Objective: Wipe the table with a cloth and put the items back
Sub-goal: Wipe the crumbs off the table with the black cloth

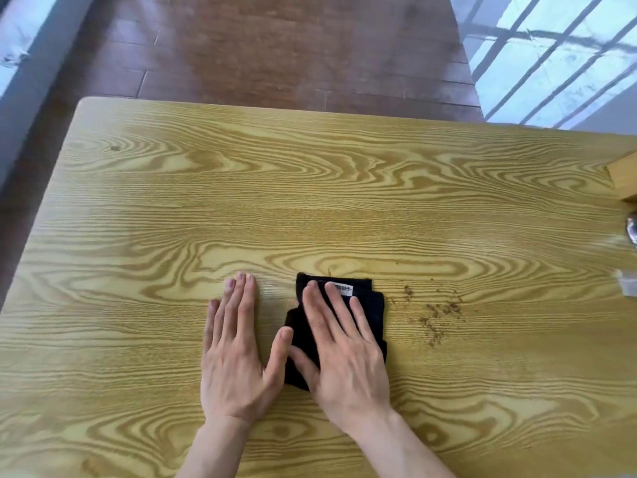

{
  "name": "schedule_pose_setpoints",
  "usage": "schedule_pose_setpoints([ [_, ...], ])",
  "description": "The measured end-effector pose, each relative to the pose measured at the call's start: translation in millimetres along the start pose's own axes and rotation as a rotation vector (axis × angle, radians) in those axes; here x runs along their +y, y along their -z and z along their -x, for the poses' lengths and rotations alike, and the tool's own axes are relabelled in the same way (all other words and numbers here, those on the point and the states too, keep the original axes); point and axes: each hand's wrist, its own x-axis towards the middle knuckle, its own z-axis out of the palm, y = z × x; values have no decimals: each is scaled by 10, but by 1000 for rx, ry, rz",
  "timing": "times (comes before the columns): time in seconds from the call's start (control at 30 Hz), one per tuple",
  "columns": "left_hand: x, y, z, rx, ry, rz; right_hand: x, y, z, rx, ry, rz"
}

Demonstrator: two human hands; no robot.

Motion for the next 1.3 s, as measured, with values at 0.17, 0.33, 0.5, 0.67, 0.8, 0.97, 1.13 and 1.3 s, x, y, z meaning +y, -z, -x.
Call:
schedule_pose_setpoints([
  [0.17, -7, -6, -29, -22, 8, -24, 111, 11, -565, 59, -166, 36],
  [0.33, 27, -12, -45, -30, 15, -62, 45, -20, -809, 106, -119, 2],
  [0.5, 36, -26, -27, -23, 15, -67, -29, -82, -638, 127, -5, -4],
  [0.67, 35, -18, -30, -35, 24, -83, -148, -134, -150, 99, 90, -82],
  [0.8, 52, -21, -25, -36, 20, -95, -127, -175, 23, 140, 117, -127],
  [0.97, 53, -42, -31, -39, 15, -123, -93, -87, -64, 319, -83, -423],
  [1.13, 129, -34, -13, -22, 8, -148, 253, 545, -114, 521, -699, -905],
  [1.3, 582, -189, -161, -2, -56, -71, 962, 953, 199, 622, -859, -1055],
])
